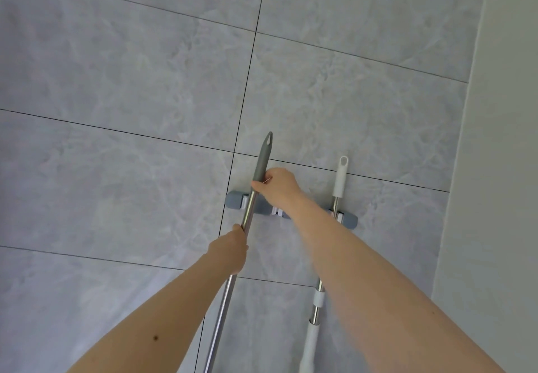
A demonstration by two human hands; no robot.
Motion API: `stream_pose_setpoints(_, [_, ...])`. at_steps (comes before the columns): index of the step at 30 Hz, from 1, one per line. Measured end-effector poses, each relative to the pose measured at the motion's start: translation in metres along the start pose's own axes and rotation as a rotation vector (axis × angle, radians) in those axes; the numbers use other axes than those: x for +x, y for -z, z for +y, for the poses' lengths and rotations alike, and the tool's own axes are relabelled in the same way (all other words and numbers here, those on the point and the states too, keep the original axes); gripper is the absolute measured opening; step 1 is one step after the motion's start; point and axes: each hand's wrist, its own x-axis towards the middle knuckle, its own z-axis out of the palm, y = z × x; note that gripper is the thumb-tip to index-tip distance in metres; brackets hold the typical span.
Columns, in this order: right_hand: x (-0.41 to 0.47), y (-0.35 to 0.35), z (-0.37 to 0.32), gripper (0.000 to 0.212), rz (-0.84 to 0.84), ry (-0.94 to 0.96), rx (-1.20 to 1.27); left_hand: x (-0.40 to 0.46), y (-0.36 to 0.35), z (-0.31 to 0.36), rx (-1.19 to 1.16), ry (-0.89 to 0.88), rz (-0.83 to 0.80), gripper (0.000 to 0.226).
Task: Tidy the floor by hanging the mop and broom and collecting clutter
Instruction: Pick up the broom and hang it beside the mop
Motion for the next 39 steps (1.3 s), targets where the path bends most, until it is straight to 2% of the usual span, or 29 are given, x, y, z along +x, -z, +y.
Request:
stream_pose_setpoints(4, [0.017,-0.012,0.007,0.037,-0.015,-0.026,-0.065,0.024,-0.012,-0.005,0.069,-0.002,0.037,0.034])
stream_pose_setpoints(11, [0.034,-0.02,0.012,0.021,-0.018,-0.009,-0.113,0.046,-0.024,-0.008,0.211,-0.006,0.053,0.054])
stream_pose_setpoints(15, [0.036,-0.021,0.01,0.023,-0.004,-0.004,-0.12,0.049,-0.025,-0.011,0.239,-0.016,0.071,0.051])
stream_pose_setpoints(19, [0.038,-0.021,0.009,0.03,0.002,-0.042,-0.126,0.052,-0.024,-0.008,0.291,0.001,0.041,0.06])
stream_pose_setpoints(22, [0.037,-0.02,0.008,0.023,0.007,-0.071,-0.076,0.055,-0.024,-0.009,0.305,0.01,0.017,0.05])
stream_pose_setpoints(24, [0.036,-0.02,0.008,0.029,0.012,-0.094,-0.068,0.057,-0.023,-0.009,0.308,0.025,0.003,0.048])
stream_pose_setpoints(26, [0.035,-0.024,0.007,0.038,0.032,-0.116,-0.093,0.058,-0.024,-0.009,0.309,0.041,0.004,0.051])
stream_pose_setpoints(28, [0.036,-0.032,0.01,0.032,0.059,-0.119,-0.179,0.06,-0.027,-0.009,0.314,0.034,0.037,0.048])
stream_pose_setpoints(30, [0.036,-0.039,0.016,0.037,0.102,-0.119,-0.224,0.065,-0.031,-0.009,0.293,0.041,0.046,0.052])
stream_pose_setpoints(35, [0.043,-0.031,0.023,0.047,0.032,-0.176,-0.137,0.071,-0.02,-0.004,0.344,0.014,-0.081,0.064])
stream_pose_setpoints(39, [0.046,-0.029,0.02,0.036,-0.001,-0.177,-0.156,0.067,-0.018,-0.002,0.333,0.029,-0.084,0.064])
